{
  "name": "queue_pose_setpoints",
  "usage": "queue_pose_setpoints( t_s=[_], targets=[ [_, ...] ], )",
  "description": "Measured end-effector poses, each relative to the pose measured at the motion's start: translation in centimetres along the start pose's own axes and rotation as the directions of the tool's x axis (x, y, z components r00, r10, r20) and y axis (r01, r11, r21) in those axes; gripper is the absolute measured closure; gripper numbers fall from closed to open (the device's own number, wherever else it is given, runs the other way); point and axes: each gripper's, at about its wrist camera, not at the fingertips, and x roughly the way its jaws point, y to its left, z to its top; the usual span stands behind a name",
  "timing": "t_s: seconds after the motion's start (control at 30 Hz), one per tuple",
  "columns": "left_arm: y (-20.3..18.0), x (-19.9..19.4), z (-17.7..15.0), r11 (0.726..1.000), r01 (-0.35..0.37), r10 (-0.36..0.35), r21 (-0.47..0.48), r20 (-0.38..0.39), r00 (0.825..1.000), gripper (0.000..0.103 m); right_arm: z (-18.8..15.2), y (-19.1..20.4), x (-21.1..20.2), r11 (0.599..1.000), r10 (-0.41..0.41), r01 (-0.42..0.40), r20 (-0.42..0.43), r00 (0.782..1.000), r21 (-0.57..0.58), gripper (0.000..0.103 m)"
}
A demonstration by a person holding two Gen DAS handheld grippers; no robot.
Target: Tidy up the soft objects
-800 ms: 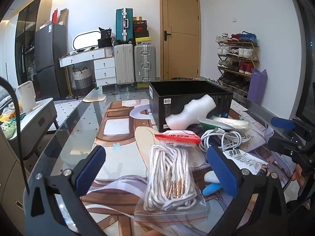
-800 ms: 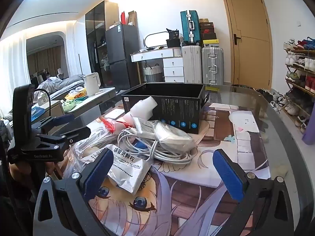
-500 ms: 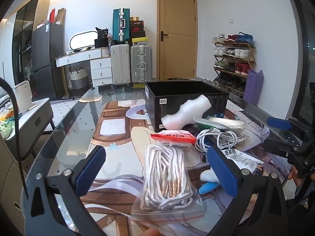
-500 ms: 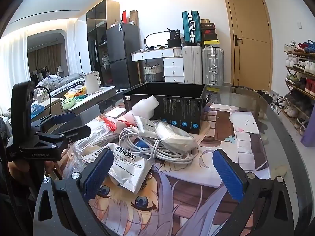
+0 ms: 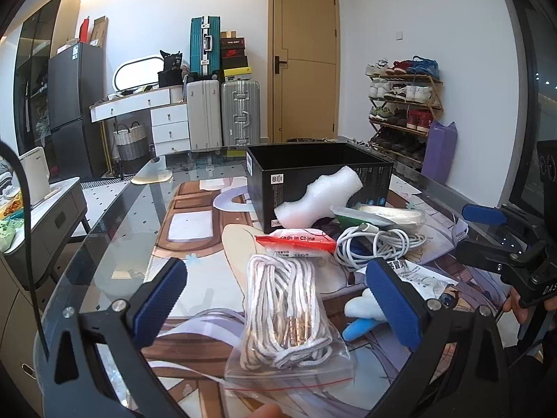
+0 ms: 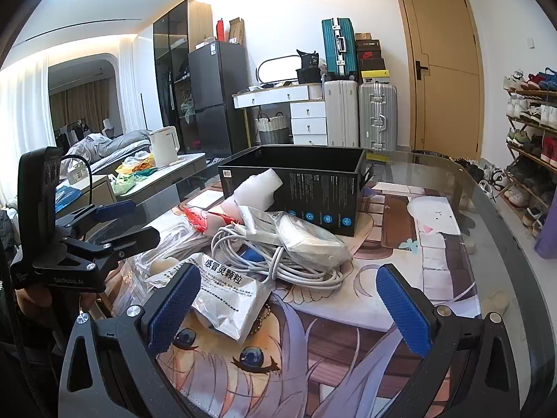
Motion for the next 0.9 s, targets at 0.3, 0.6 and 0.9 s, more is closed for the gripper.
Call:
queue_pose_setpoints(
  t_s=[0.3,0.6,0.9],
  targets=[
    [0.0,-0.2,0.1,1.000,0.008,-0.008,0.002,0.005,1.000,0.000,-0.1,-0.3,0.1,1.000,0.003,-0.003,0.002,1.000,0.000,0.001],
    [-0.1,-0.6,-0.1,1.000,-0.010,0.010,0.012,0.041,0.999,0.000,-0.2,-0.3,-0.1,1.000,0.009,-0.009,0.016,1.000,-0.003,0.001],
    [-0.1,-1.0,0.0,1.000,-0.012,0.010,0.019,0.078,0.997,0.000,-0.2,-0.2,-0.3,1.000,0.006,-0.006,0.023,1.000,-0.005,0.001]
  ],
)
